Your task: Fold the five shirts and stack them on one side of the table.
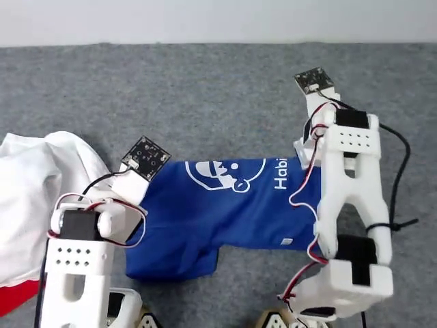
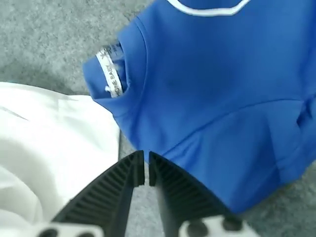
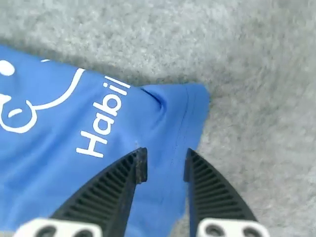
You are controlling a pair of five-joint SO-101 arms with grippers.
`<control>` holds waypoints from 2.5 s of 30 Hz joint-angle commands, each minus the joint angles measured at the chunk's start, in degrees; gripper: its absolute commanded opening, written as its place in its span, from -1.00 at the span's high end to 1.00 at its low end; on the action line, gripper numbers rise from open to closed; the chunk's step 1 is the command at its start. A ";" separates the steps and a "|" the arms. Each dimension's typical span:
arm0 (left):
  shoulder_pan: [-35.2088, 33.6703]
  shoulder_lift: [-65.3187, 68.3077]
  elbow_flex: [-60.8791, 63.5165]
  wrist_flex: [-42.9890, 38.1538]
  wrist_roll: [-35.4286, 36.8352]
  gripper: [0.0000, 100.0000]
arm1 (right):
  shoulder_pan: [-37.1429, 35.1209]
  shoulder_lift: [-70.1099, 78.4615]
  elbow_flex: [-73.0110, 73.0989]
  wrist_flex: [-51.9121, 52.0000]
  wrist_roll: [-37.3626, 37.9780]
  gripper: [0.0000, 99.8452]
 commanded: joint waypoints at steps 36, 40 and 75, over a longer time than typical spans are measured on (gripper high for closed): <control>-0.35 -0.62 3.47 -3.87 0.09 0.96 | 1.19 29.49 -27.69 8.22 -12.48 0.54; -0.35 -0.70 3.56 -3.78 0.09 0.96 | 1.45 30.99 -27.69 8.57 -12.22 0.65; -0.35 -0.62 3.65 -3.60 0.09 0.96 | 1.63 27.03 -39.30 7.34 -4.92 0.98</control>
